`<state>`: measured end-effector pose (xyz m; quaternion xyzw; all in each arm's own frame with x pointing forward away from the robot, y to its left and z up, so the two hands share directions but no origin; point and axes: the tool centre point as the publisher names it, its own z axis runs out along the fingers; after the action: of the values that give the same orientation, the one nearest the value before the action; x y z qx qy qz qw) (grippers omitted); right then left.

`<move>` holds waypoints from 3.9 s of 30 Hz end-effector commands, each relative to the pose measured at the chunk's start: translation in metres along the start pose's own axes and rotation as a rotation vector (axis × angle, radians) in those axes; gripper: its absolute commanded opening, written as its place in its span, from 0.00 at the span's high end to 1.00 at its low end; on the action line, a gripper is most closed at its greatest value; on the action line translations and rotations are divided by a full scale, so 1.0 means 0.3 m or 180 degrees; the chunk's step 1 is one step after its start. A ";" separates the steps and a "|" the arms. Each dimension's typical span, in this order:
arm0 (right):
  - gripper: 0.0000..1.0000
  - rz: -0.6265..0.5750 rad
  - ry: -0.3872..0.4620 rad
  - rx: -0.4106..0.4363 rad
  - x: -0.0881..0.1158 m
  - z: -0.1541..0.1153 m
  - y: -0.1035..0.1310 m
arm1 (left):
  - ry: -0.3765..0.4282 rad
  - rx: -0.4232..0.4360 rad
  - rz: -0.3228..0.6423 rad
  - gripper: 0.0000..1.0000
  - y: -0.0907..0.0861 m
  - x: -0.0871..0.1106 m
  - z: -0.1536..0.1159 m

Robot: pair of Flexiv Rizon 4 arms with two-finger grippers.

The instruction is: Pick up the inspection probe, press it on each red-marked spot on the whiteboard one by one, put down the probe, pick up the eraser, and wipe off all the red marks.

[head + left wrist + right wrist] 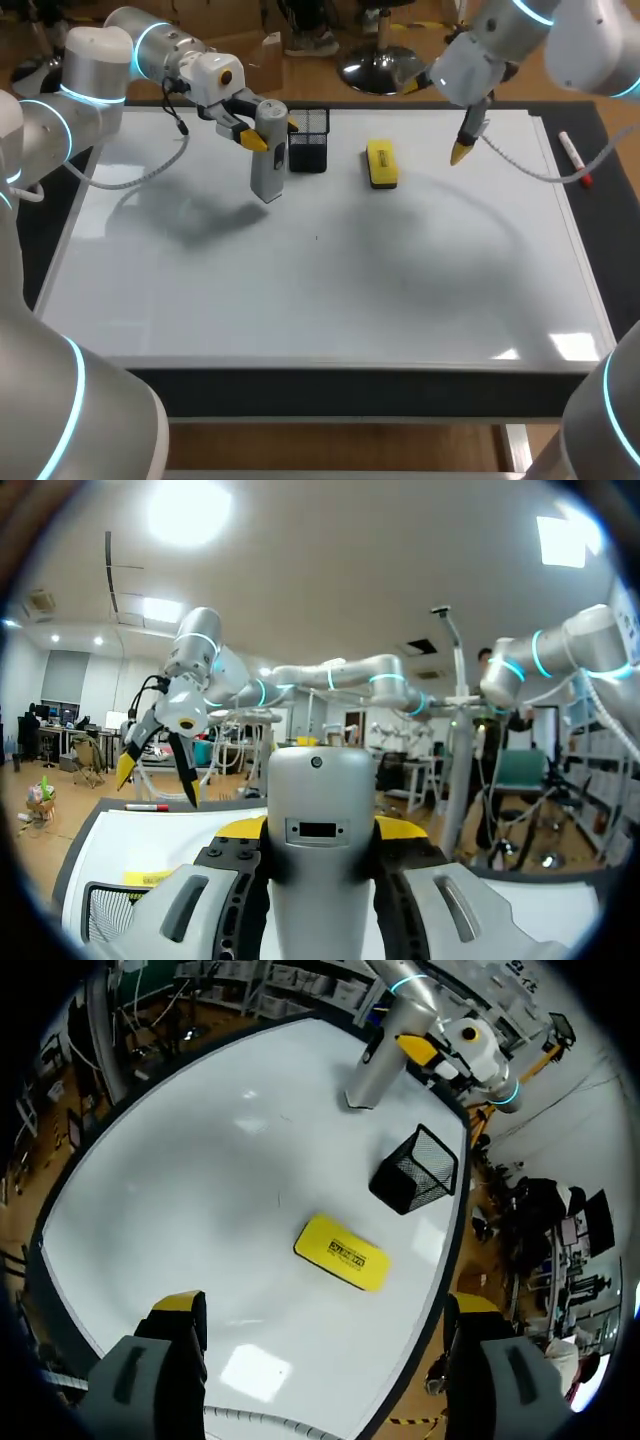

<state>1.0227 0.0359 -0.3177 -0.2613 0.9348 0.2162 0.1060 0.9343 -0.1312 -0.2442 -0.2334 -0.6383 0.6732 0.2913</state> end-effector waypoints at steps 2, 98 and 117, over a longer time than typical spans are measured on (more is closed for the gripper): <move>0.00 0.0078 -0.0171 -0.0128 0.012 -0.054 0.003 | 0.0258 0.0016 -0.0007 1.00 0.002 -0.016 -0.020; 0.00 0.0255 -0.0247 -0.0352 0.012 -0.085 0.015 | -0.2192 0.0612 0.0236 1.00 -0.323 -0.378 -0.102; 0.00 0.0255 -0.0247 -0.0352 0.012 -0.085 0.015 | -0.2436 0.0692 0.0393 1.00 -0.294 -0.383 -0.101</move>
<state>1.0147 0.0261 -0.2951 -0.2197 0.9256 0.2839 0.1201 1.0534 -0.1883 -0.1675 -0.0971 -0.5994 0.7865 0.1126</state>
